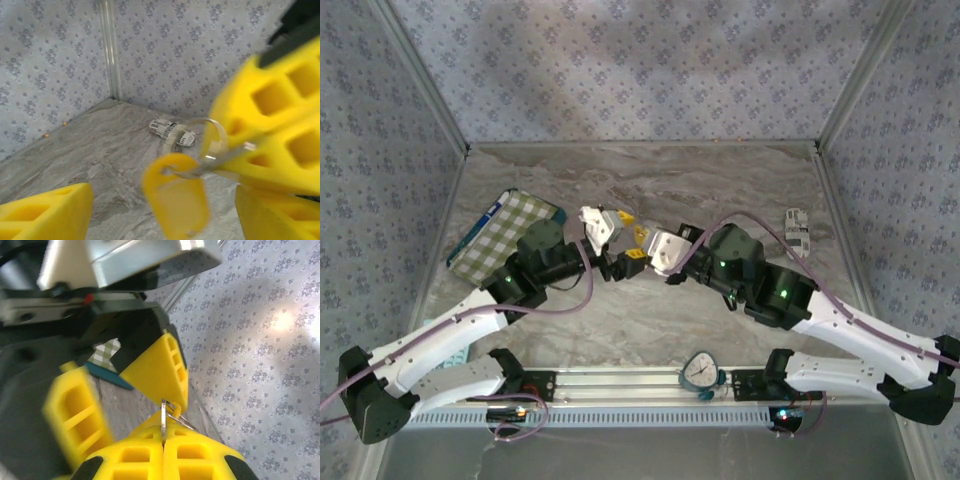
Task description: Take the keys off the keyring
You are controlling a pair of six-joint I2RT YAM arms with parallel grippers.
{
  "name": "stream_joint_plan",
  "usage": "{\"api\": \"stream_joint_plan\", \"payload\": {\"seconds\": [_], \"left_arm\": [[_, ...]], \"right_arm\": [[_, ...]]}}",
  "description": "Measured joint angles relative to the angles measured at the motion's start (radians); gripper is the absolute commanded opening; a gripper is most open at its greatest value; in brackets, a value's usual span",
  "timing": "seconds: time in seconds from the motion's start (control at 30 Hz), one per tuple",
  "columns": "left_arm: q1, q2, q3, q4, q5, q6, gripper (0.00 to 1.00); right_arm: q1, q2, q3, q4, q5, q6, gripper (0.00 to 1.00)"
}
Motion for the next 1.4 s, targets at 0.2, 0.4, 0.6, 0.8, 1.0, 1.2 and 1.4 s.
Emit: {"api": "stream_joint_plan", "payload": {"seconds": [0.2,0.4,0.6,0.8,1.0,1.2,1.4], "left_arm": [[-0.04,-0.032,-0.03,0.007,0.027,0.019,0.93],[-0.046,-0.093,-0.047,0.005,-0.005,0.02,0.96],[-0.024,-0.144,-0.048,-0.022,-0.068,0.0,0.97],[0.086,-0.143,-0.034,-0.078,-0.067,-0.085,0.99],[0.266,-0.09,0.056,-0.098,0.071,-0.257,0.94],[0.385,0.047,0.153,-0.017,0.331,-0.473,0.67],[0.394,0.143,0.166,0.127,0.531,-0.685,0.61]], "right_arm": [[-0.048,0.026,0.005,0.042,-0.018,0.037,0.0],[-0.104,0.021,0.005,0.042,-0.057,0.075,0.0],[-0.191,-0.03,-0.01,0.045,-0.166,0.124,0.0],[-0.338,-0.066,-0.03,0.068,-0.374,0.205,0.0],[-0.481,-0.059,-0.044,0.111,-0.661,0.307,0.0],[-0.59,-0.004,-0.048,0.217,-0.948,0.436,0.0],[-0.634,0.085,-0.035,0.304,-1.154,0.569,0.0]]}}
